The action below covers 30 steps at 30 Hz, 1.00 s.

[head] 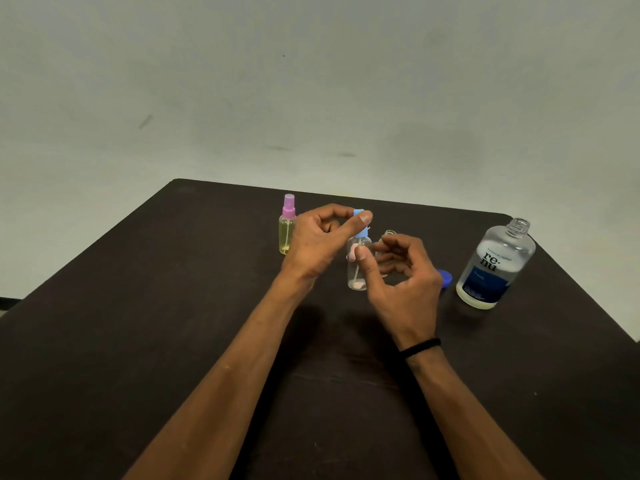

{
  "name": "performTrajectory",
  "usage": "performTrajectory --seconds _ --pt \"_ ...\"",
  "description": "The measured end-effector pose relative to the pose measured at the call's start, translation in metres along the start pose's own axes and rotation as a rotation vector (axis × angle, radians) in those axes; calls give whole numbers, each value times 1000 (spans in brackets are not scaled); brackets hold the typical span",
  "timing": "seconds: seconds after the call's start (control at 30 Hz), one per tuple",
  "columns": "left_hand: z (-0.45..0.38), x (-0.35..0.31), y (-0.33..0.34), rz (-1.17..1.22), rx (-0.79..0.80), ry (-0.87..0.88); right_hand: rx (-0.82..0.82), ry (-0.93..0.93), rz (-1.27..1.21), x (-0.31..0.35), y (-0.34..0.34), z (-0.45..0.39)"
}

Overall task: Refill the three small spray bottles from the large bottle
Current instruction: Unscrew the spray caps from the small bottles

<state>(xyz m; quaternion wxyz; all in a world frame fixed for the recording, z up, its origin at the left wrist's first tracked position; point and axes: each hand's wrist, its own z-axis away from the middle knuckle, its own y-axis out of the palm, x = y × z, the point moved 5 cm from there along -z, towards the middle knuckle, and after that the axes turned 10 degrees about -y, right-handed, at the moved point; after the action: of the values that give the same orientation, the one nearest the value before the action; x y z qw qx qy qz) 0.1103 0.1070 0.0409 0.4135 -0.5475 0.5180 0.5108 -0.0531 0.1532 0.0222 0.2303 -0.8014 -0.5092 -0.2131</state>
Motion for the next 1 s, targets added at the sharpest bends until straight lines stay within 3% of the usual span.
performTrajectory --seconds 0.3,0.57,1.0 --pt "17 28 -13 179 37 -200 239 291 -261 -18 16 5" --pt "30 38 -27 266 460 -336 417 621 -658 -17 27 21" --pt "30 28 -26 151 209 -169 352 371 -339 -20 15 12"
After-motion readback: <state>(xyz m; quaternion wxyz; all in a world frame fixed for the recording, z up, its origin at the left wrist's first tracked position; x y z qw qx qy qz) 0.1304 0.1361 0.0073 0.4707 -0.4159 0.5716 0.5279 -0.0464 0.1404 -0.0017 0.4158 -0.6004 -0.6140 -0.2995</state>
